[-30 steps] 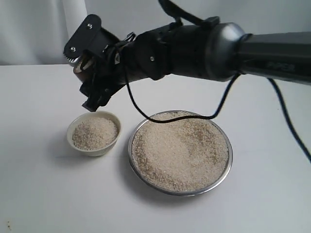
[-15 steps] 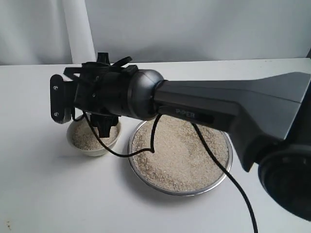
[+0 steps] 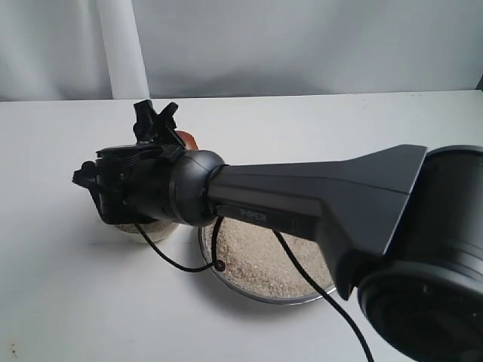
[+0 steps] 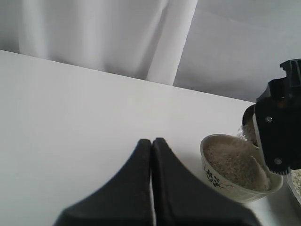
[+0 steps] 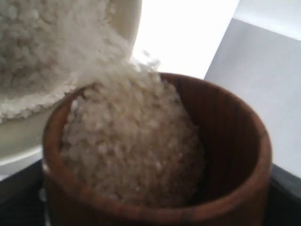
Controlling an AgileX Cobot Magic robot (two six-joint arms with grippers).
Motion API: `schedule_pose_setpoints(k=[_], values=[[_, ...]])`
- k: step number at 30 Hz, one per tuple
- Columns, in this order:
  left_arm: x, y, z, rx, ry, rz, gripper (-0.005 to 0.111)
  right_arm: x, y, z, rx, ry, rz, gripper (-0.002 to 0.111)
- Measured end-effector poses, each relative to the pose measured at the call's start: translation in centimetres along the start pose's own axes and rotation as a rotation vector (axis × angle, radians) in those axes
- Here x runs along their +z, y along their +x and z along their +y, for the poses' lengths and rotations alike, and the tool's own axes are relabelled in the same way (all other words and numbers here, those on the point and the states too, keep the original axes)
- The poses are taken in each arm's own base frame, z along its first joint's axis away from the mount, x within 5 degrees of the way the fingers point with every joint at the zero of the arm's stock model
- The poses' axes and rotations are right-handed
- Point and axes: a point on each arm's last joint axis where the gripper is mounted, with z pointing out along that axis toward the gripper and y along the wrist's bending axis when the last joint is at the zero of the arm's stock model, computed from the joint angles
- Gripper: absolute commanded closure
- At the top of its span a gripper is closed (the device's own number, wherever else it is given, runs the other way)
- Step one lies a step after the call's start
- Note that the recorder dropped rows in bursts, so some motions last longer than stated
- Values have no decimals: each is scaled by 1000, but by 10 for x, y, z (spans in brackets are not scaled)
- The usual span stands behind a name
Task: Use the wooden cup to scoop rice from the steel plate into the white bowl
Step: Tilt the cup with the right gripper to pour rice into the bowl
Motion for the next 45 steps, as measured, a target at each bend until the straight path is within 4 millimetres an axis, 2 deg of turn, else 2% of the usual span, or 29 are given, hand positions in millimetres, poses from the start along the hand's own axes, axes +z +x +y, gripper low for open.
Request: schedule_pose_setpoints(k=[6, 11, 22, 45], values=[[0, 0, 0, 0, 0, 0, 107, -7, -4, 1, -110, 18, 27, 108], [0, 0, 0, 0, 0, 0, 107, -7, 1, 2, -172, -1, 83, 108], [0, 0, 0, 0, 0, 0, 107, -8, 6, 0, -211, 12, 150, 108], [0, 0, 0, 0, 0, 0, 107, -8, -3, -9, -303, 121, 57, 108]])
